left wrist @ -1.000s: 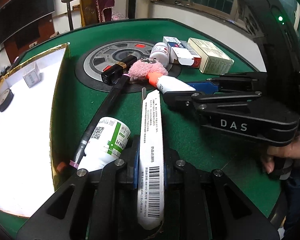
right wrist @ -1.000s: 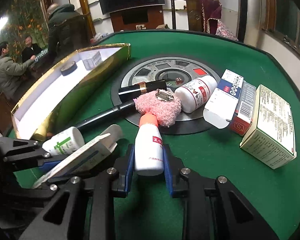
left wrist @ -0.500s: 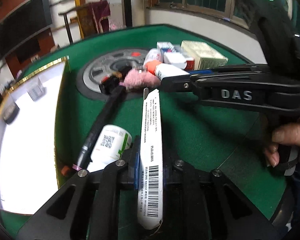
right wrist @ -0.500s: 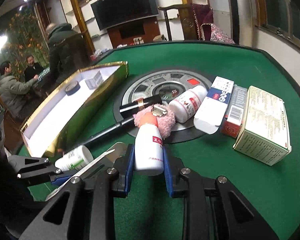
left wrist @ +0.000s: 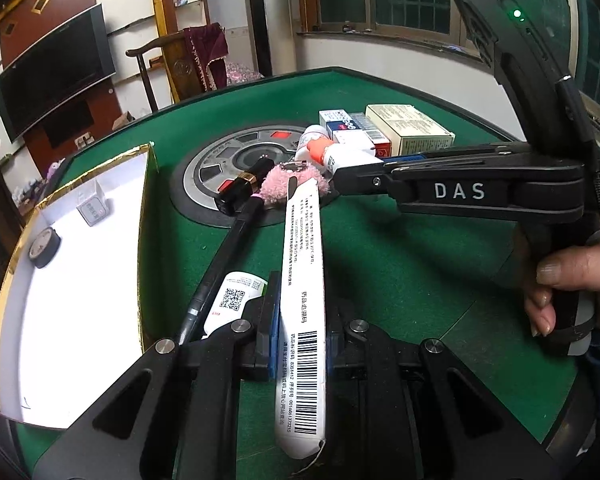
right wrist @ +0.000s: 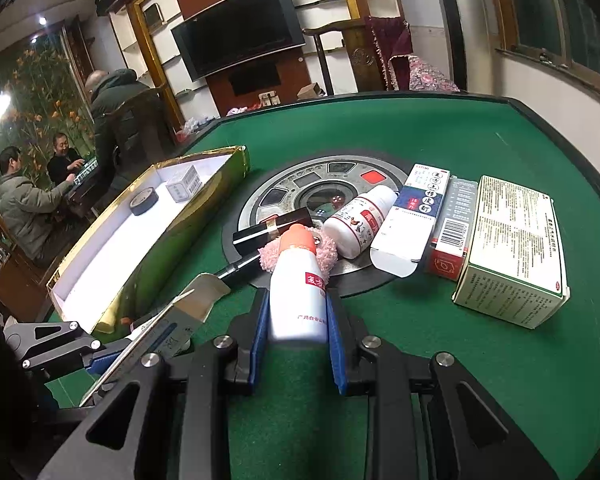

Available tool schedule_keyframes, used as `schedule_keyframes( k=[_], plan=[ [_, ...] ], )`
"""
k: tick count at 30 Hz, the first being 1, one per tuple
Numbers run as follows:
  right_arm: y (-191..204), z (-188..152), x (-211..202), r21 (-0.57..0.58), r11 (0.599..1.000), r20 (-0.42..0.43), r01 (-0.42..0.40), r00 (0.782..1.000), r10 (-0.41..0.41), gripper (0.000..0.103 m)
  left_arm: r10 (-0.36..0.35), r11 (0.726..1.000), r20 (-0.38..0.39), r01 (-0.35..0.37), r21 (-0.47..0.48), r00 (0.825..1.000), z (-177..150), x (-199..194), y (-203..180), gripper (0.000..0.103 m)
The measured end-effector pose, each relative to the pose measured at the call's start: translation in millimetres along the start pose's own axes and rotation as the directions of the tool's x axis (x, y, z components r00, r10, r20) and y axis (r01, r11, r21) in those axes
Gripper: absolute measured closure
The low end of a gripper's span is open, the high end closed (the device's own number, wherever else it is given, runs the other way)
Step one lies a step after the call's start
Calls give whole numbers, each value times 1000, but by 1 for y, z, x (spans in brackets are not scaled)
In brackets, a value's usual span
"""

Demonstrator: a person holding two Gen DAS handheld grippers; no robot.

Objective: Organize objects
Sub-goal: 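Grasp the white orange-capped bottle with the right tool while the left tool holds the ointment box, then carry the orange-capped bottle and the ointment box over the tray with both tools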

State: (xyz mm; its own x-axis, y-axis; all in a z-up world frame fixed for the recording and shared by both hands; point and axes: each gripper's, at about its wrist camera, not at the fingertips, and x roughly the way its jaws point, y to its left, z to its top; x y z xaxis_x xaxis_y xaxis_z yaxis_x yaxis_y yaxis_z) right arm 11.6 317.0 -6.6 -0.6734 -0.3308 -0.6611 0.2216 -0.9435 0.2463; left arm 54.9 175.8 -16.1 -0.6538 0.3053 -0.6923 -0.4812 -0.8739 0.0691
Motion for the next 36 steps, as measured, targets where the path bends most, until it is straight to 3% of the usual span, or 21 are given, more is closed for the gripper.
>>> schedule_keyframes(
  k=[23,30,36],
  plan=[
    [1,-8,-18,83,996,63,-26,998,20,77,24,1000,66,-25,14,998,4,-18,-1,88],
    [4,-8,-25,133,991,114,-19,993,4,77,-3,998,107,10,-62,994,14,-36,23,88],
    [35,0,-22,112,992,145,-57,989,40,77,35,985,123,-13,-169,992,21,-45,67,88]
  ],
)
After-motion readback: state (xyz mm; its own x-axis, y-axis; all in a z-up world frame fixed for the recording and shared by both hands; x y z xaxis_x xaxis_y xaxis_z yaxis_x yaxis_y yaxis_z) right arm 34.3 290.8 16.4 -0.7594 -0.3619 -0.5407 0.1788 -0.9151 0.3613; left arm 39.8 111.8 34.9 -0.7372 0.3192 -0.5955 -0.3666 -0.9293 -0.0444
